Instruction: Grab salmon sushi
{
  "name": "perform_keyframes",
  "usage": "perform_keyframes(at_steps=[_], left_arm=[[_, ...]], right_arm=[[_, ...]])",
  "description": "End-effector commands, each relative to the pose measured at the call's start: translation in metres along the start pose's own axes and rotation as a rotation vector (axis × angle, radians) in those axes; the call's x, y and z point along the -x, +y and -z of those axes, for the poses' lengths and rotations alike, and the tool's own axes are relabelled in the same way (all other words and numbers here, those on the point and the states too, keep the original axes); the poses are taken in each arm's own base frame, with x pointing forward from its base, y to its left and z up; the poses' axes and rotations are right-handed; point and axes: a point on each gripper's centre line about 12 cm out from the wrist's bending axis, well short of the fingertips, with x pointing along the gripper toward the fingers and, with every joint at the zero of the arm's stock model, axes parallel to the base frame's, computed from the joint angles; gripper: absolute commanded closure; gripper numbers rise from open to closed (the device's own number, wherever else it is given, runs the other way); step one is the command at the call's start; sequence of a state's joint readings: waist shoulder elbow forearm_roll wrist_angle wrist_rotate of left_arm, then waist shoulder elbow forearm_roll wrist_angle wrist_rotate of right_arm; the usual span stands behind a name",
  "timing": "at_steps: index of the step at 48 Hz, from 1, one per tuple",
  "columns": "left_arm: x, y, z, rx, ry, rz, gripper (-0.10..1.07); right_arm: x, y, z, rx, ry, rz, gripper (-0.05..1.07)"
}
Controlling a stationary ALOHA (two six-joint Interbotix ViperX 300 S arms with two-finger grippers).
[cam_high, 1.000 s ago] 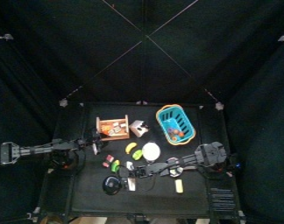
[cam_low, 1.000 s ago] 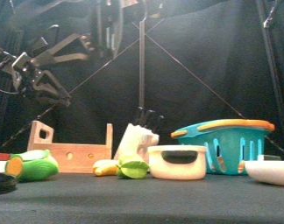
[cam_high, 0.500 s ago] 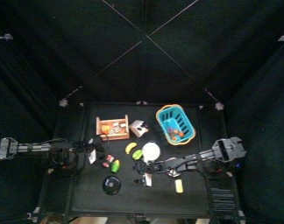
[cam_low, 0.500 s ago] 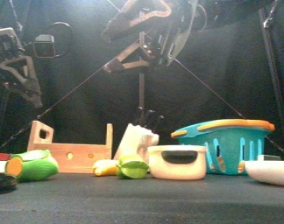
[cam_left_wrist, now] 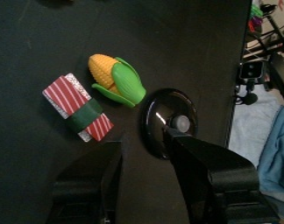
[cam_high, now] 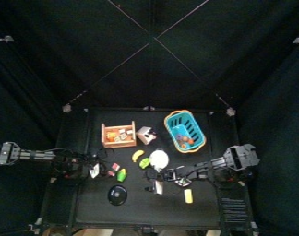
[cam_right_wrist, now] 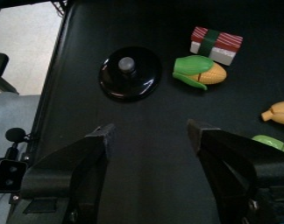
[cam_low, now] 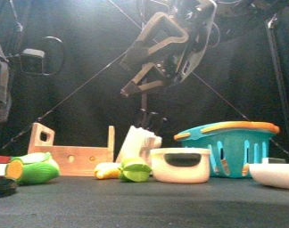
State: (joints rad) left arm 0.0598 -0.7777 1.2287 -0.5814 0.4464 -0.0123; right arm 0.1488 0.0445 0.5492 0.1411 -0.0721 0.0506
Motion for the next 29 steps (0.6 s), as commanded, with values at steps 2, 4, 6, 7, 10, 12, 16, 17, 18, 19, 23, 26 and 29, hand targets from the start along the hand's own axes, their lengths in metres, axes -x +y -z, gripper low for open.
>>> perform_keyframes(at_steps=[2,4,6,7,10,12,16,17,18,19,23,26,29], left_arm=[[-0.005,0.002,0.002,0.026,0.020,-0.010,0.21],[-0.007,0.003,0.004,0.037,0.033,-0.017,0.21],[-0.009,0.005,0.006,0.047,0.042,-0.023,0.21],[-0.010,0.005,0.006,0.052,0.048,-0.028,0.21],[-0.013,0.007,0.007,0.067,0.056,-0.039,0.21],[-0.015,0.009,0.007,0.080,0.064,-0.049,0.21],[-0.020,0.012,0.009,0.112,0.078,-0.066,0.21],[-0.021,0.012,0.009,0.119,0.082,-0.069,0.21],[-0.022,0.013,0.009,0.128,0.088,-0.073,0.21],[-0.023,0.013,0.010,0.137,0.092,-0.077,0.21],[-0.027,0.015,0.011,0.175,0.104,-0.094,0.21],[-0.029,0.017,0.009,0.198,0.101,-0.104,0.21],[-0.032,0.017,0.009,0.215,0.107,-0.113,0.21]], right_arm=[[0.014,-0.005,-0.015,-0.021,-0.053,0.008,0.06],[0.015,-0.008,-0.013,-0.028,-0.049,0.013,0.06],[0.015,-0.010,-0.012,-0.037,-0.047,0.018,0.06],[0.015,-0.011,-0.012,-0.040,-0.046,0.020,0.06],[0.014,-0.013,-0.011,-0.049,-0.044,0.025,0.06],[0.014,-0.013,-0.010,-0.052,-0.042,0.025,0.06],[0.014,-0.013,-0.009,-0.053,-0.039,0.026,0.06],[0.015,-0.013,-0.008,-0.053,-0.038,0.026,0.06],[0.015,-0.013,-0.008,-0.053,-0.036,0.027,0.06],[0.015,-0.013,-0.007,-0.053,-0.035,0.027,0.06],[0.014,-0.014,-0.004,-0.053,-0.027,0.028,0.06],[0.014,-0.014,-0.003,-0.053,-0.024,0.029,0.06],[0.013,-0.014,-0.002,-0.053,-0.021,0.030,0.06]])
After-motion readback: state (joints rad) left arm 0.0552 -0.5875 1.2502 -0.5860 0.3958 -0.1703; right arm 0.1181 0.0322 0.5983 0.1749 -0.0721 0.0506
